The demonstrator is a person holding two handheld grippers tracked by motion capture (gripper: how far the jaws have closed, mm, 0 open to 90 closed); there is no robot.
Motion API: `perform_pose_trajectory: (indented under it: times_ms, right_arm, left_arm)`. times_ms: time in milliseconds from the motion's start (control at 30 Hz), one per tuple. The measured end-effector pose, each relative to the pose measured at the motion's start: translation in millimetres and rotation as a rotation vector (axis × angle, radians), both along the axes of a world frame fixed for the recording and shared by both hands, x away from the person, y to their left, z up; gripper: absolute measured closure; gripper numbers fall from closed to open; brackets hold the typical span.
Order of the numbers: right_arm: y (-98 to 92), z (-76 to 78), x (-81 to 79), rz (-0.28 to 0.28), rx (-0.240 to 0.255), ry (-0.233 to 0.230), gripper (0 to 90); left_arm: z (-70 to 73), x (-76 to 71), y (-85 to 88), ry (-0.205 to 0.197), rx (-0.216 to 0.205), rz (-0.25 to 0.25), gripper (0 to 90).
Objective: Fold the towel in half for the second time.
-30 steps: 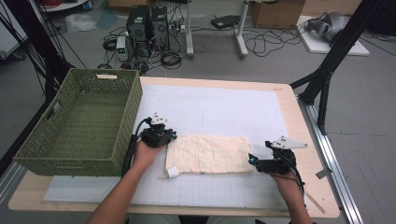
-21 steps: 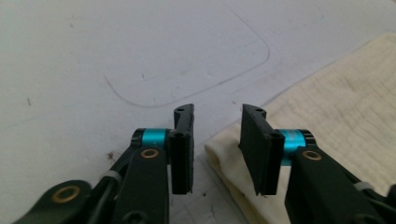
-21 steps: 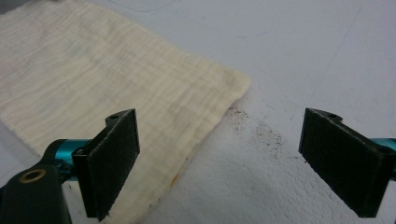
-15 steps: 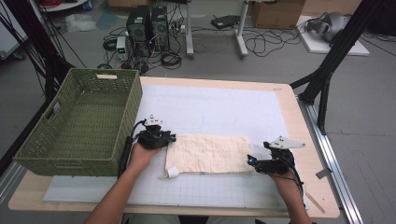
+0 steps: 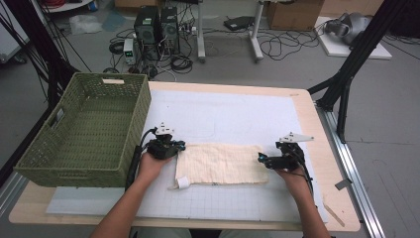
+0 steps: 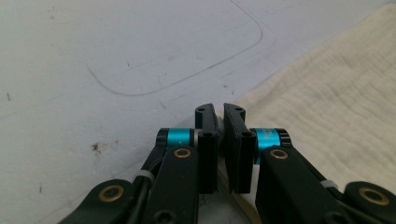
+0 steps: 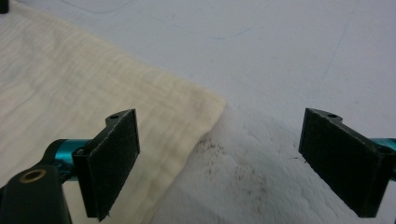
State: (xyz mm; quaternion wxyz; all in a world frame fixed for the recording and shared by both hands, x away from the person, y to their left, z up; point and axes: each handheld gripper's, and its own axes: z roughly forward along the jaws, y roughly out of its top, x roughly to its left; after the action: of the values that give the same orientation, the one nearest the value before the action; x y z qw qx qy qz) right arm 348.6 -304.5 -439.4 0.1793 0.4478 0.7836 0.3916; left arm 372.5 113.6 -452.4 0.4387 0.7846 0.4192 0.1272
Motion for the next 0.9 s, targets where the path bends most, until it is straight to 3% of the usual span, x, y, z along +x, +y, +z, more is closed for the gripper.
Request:
perform_pose_trajectory:
  times_ms: [33,100,200,267,367,500,733,900]
  right_arm:
    - [2.9,-1.3,5.7,-0.002,0.001,0.019,15.0]
    - [6.9,-2.0,15.1,0.000,0.009,0.034,34.3]
    - [12.7,-3.8,27.1,0.034,-0.007,0.065,51.5]
    - [17.4,-5.3,29.6,0.060,-0.040,0.073,59.8]
    - [18.4,-4.3,28.4,0.120,-0.025,0.088,82.5]
    - [19.8,-1.9,26.6,0.115,-0.048,0.068,83.6]
    - [15.0,10.3,24.2,0.072,-0.015,-0.081,83.5]
    - [11.0,11.5,20.0,0.082,0.022,-0.080,83.3]
  left_arm:
    - [-0.1,0.2,0.1,0.000,-0.003,0.001,83.9]
    - [-0.1,0.3,1.1,0.005,-0.007,0.006,83.9]
    - [-0.3,0.9,2.7,0.012,-0.024,0.018,84.0]
    - [-0.5,0.9,2.9,0.011,-0.031,0.021,84.1]
    - [-0.2,0.5,3.2,0.007,-0.024,0.016,84.4]
    - [2.0,-0.5,6.3,-0.013,-0.059,0.045,84.7]
    - [27.2,-2.2,8.6,-0.150,-0.095,0.059,85.5]
    - [29.5,-10.4,11.1,-0.146,-0.110,0.037,85.6]
